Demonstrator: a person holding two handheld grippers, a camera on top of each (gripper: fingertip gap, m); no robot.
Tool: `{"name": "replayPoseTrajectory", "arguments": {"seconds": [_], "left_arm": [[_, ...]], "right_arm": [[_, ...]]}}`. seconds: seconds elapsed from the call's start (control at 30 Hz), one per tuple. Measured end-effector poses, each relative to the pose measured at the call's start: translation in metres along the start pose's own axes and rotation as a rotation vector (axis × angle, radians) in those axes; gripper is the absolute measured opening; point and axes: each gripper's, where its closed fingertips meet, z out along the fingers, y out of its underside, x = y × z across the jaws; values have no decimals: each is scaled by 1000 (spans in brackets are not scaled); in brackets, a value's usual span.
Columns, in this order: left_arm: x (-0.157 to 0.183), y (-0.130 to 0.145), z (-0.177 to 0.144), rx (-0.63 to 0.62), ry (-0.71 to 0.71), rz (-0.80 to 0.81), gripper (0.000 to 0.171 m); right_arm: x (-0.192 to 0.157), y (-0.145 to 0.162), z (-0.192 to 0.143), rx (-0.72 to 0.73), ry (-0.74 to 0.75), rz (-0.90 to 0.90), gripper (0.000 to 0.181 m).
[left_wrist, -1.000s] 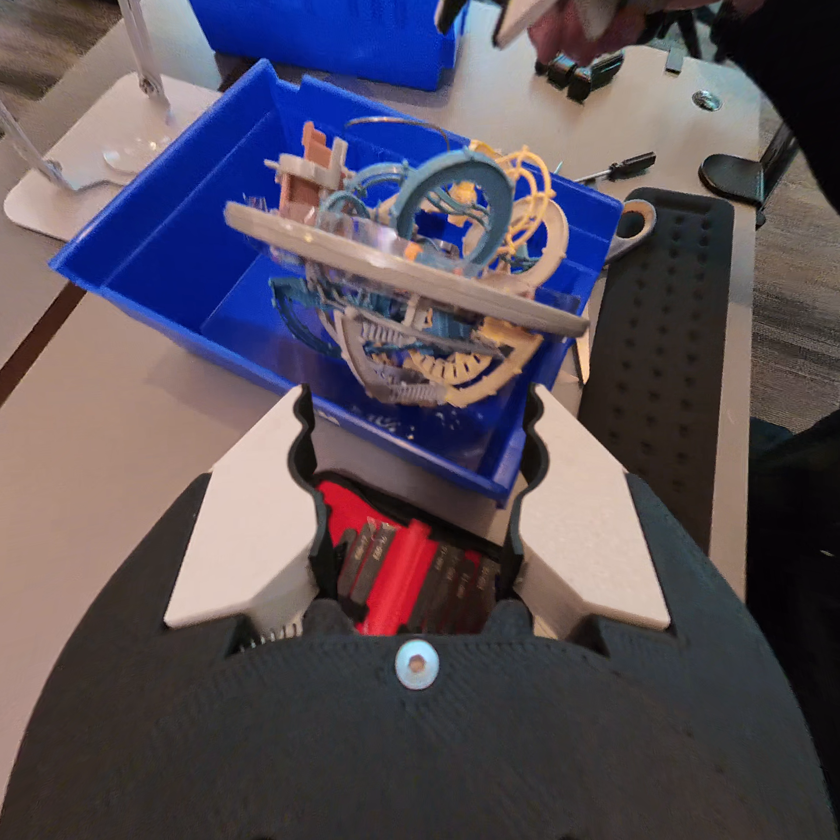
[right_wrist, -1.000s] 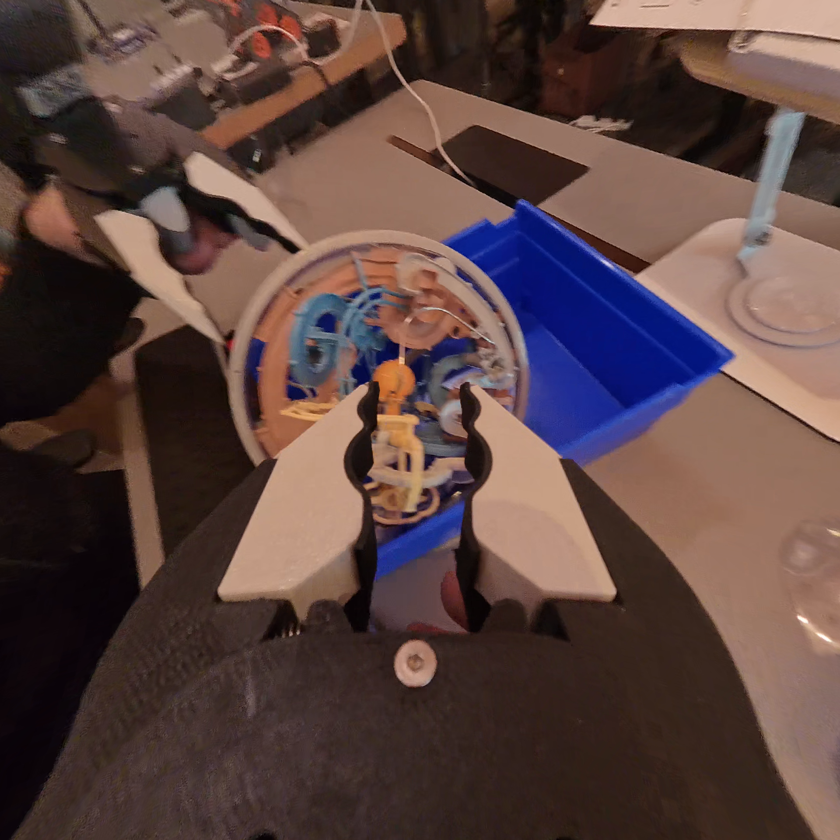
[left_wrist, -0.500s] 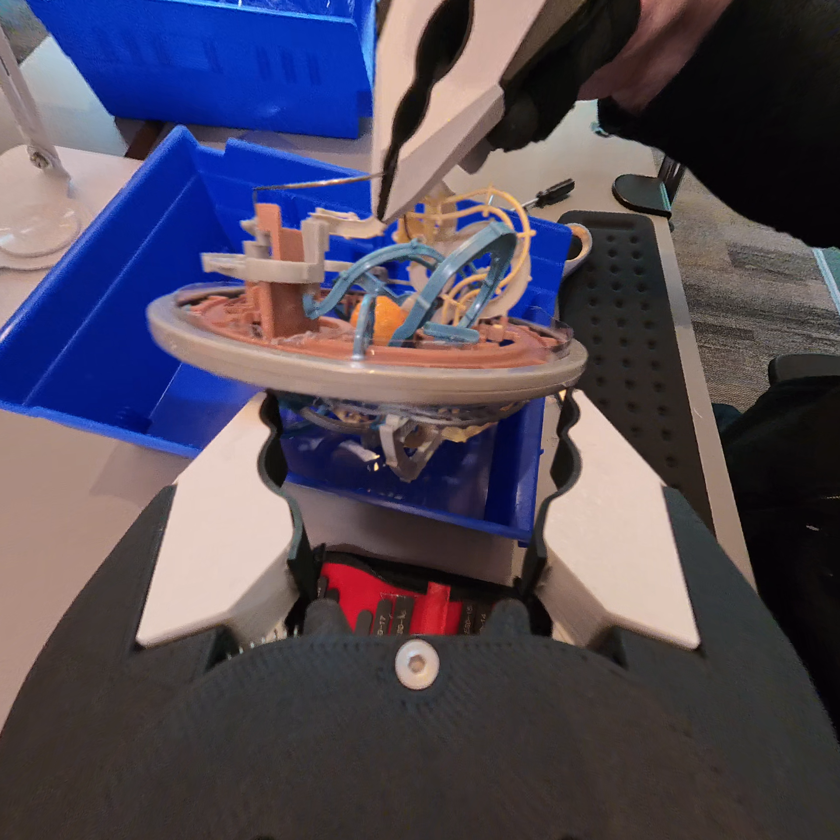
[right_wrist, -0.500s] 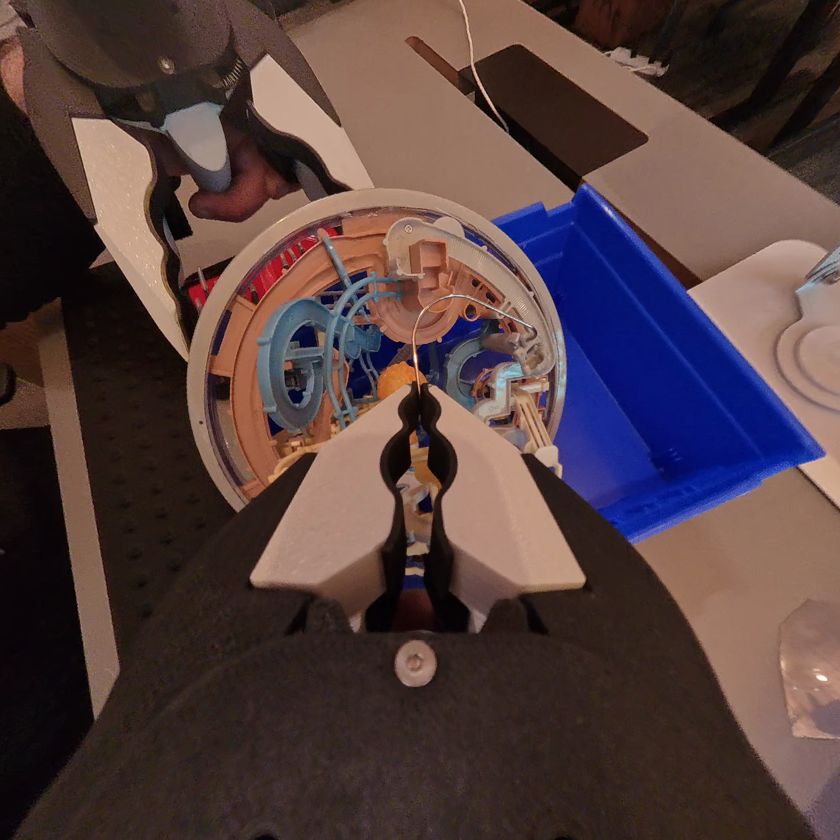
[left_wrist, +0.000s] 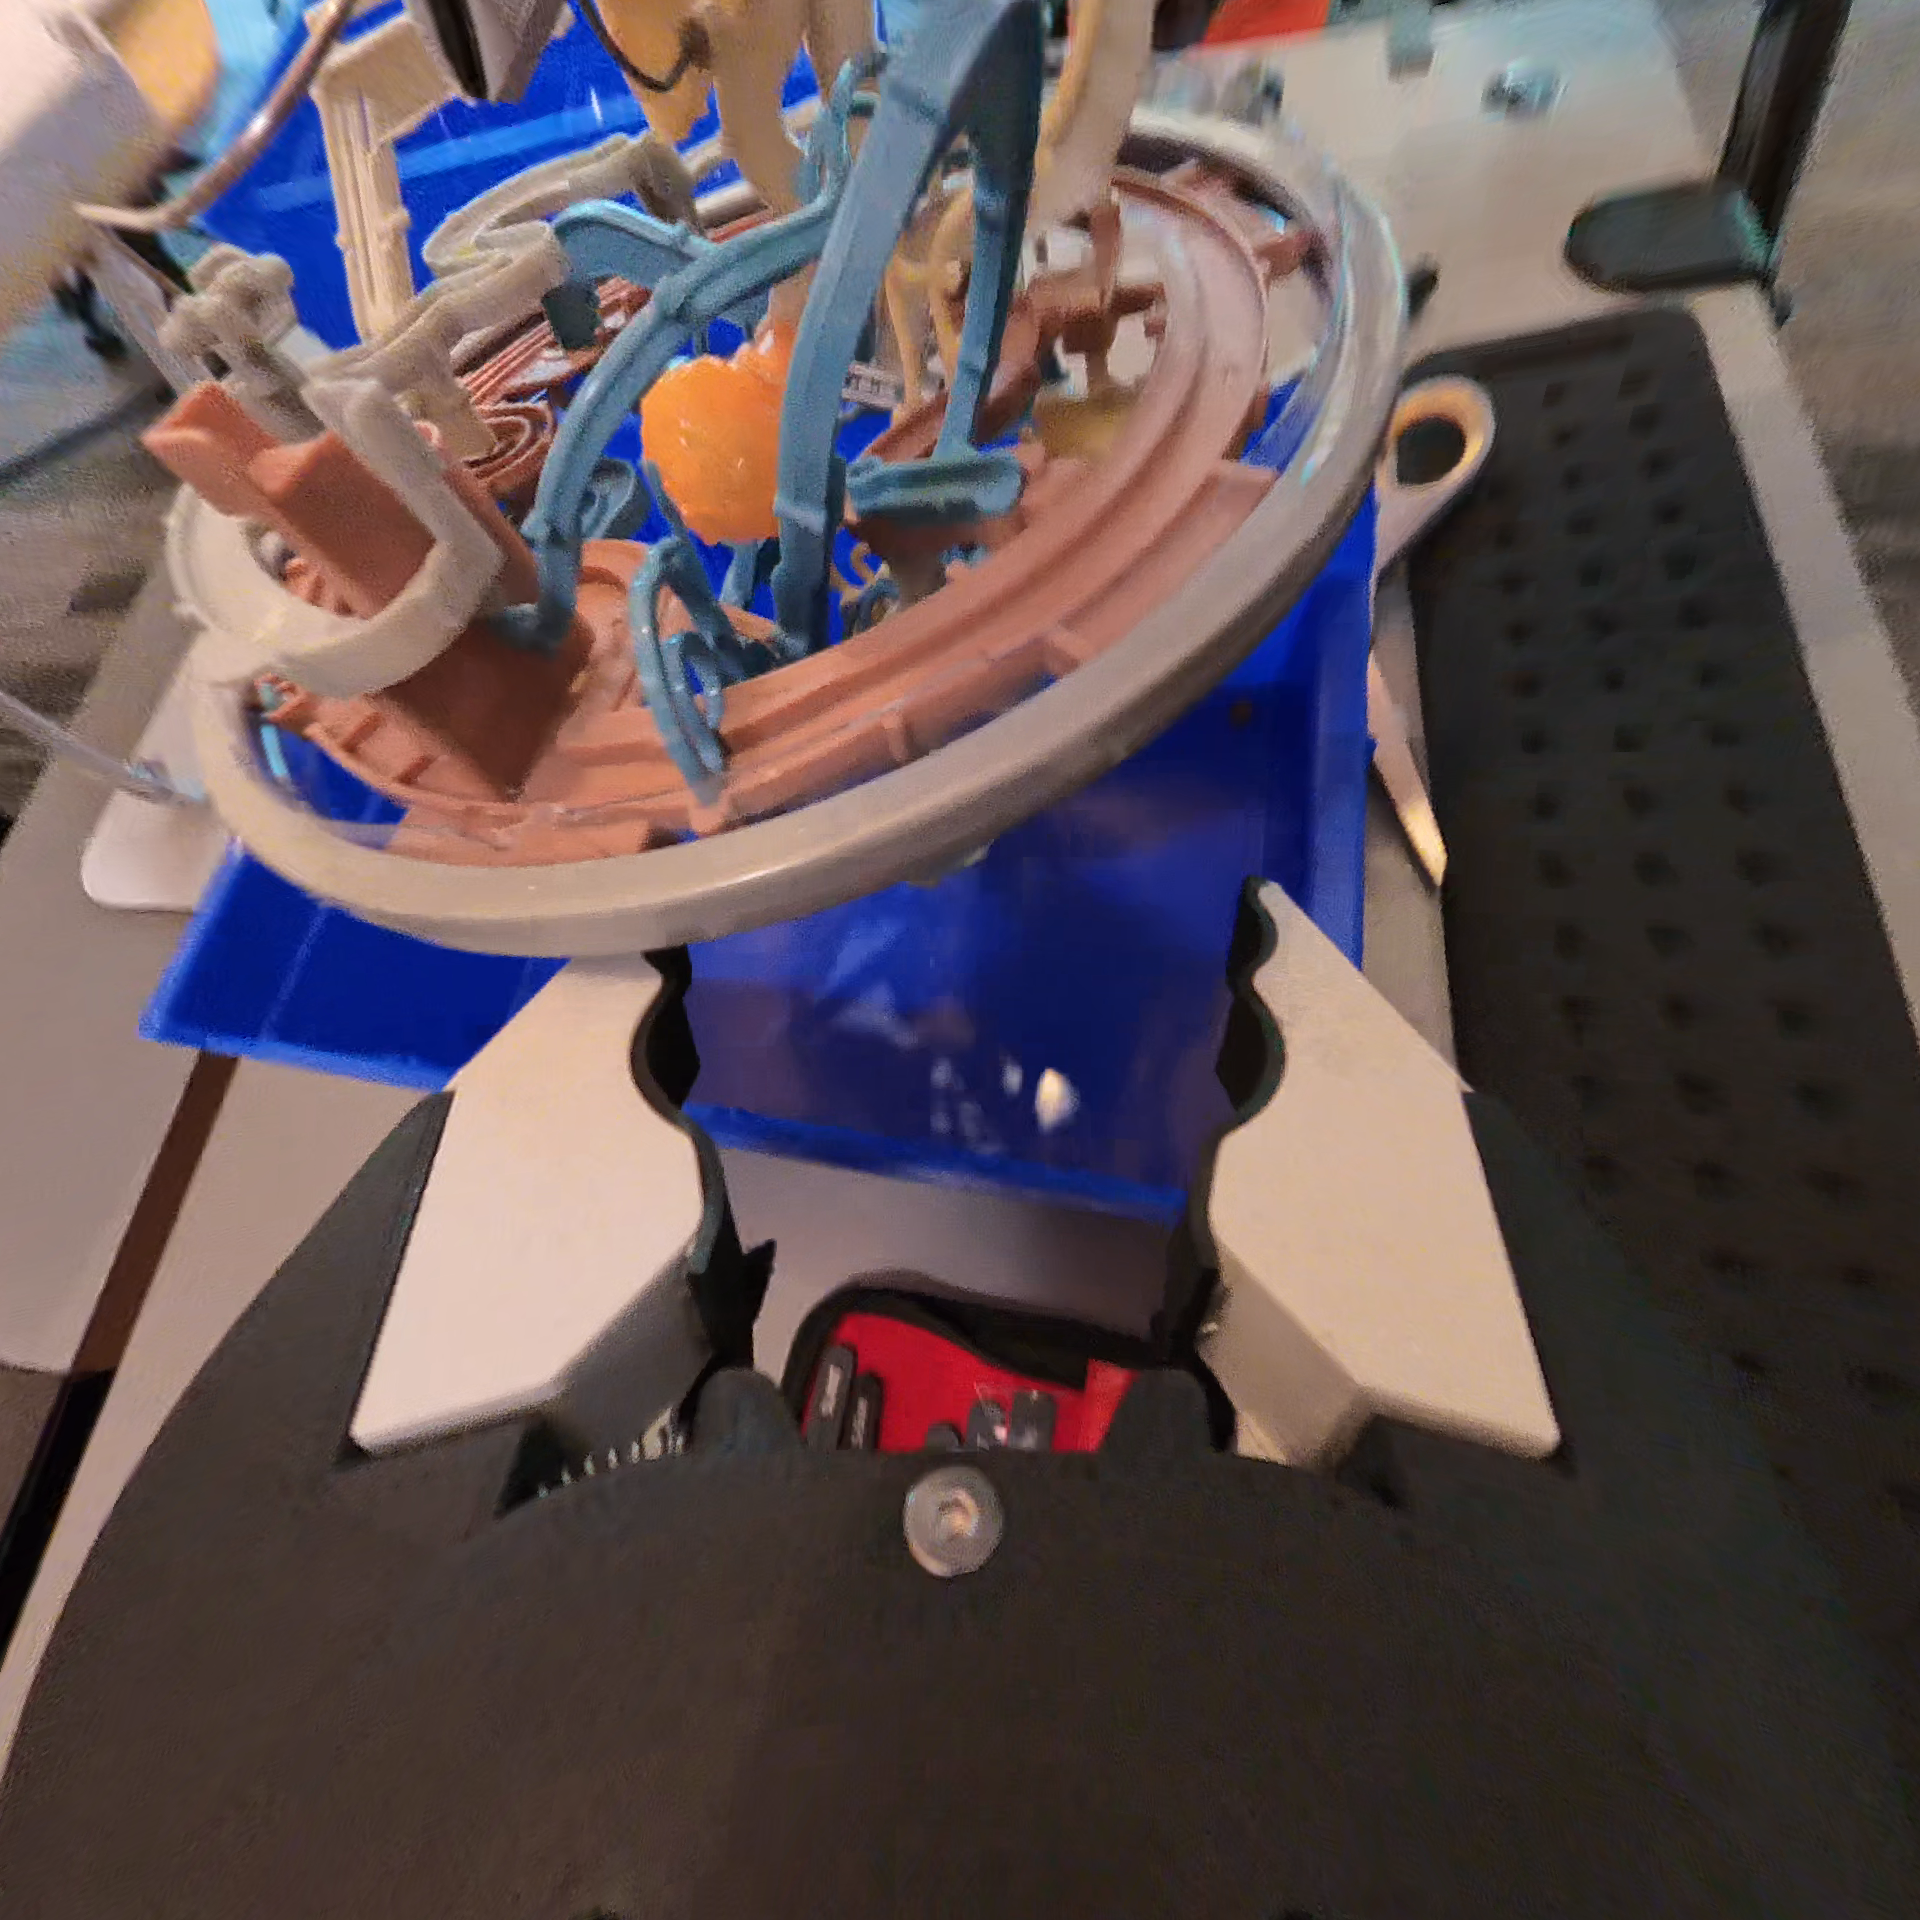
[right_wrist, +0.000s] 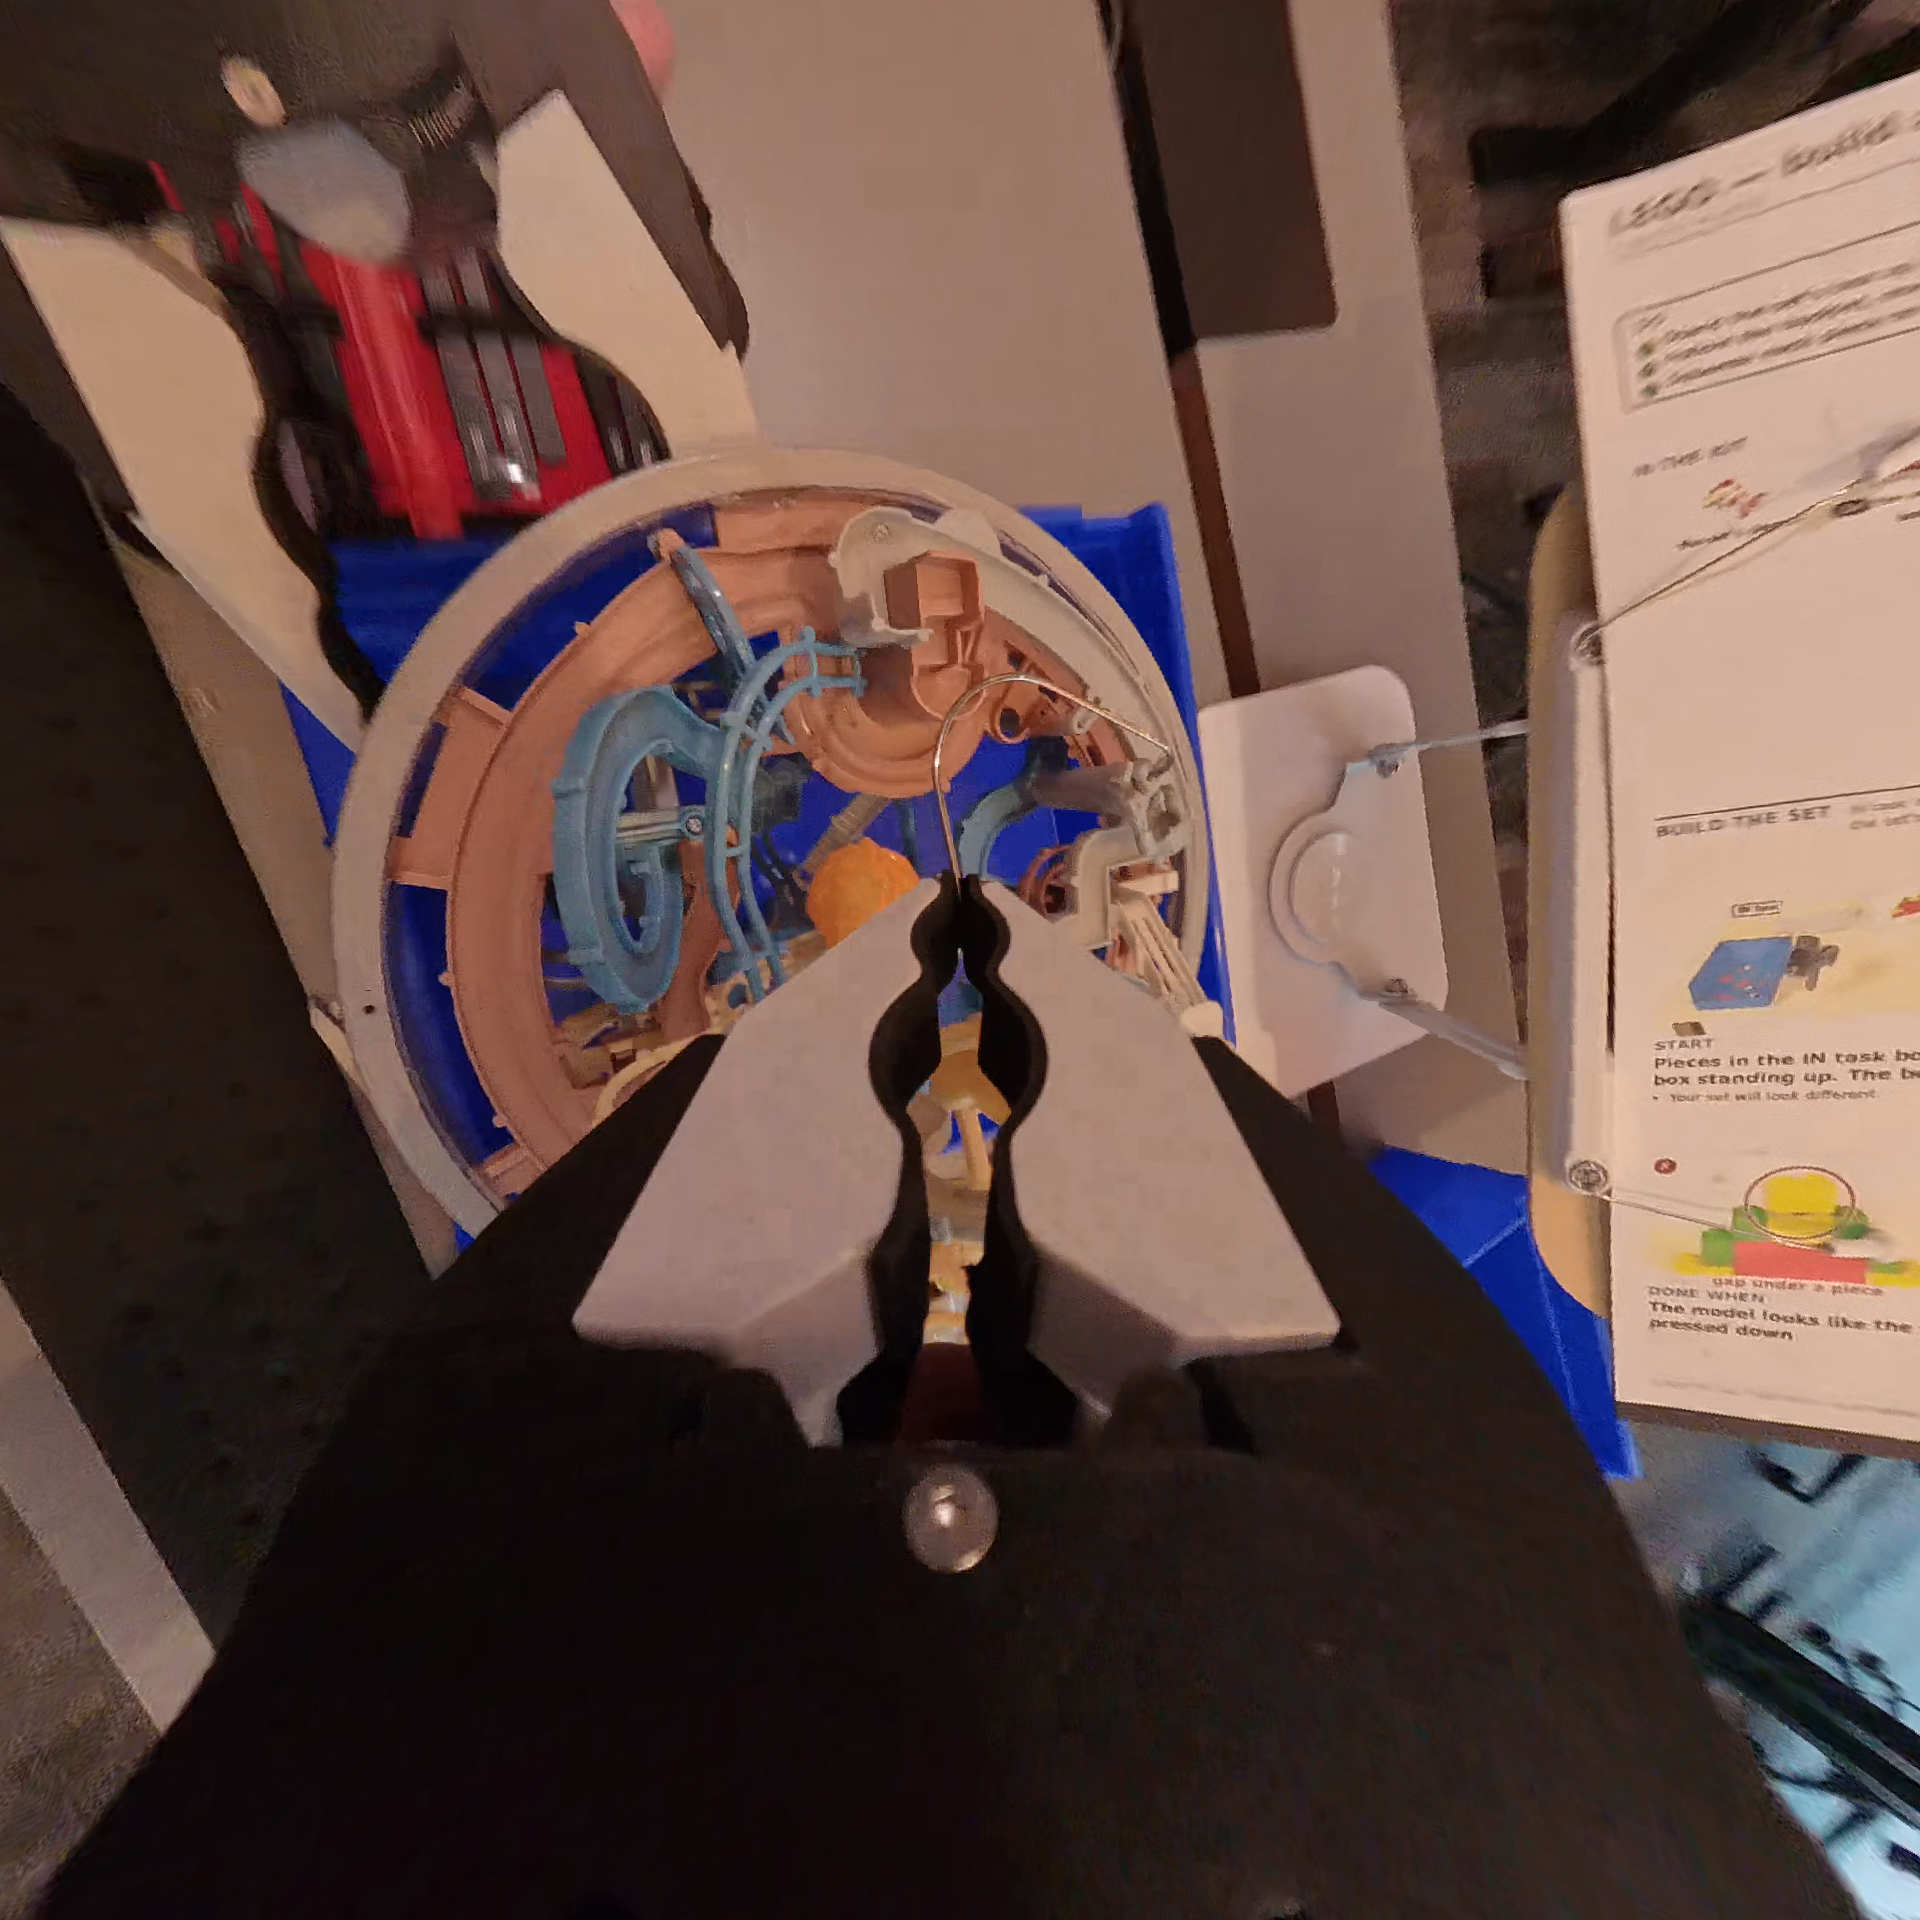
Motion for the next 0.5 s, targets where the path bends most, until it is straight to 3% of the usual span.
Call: {"name": "replayPoseTrajectory", "arguments": {"seconds": [0.13,0.3,0.43,0.5], "left_arm": [[-4,23,-14,-21,-15,-57,102],[-18,18,-37,60,-48,-150,104],[-20,25,-23,60,-10,-262,129],[-18,17,-20,121,-4,-247,129]], "right_arm": [[-13,16,30,-14,-48,23,0],[-13,-1,27,-11,-31,-3,0],[-9,-11,16,-44,-24,9,0],[-8,-11,17,-52,-16,-10,0]]}}
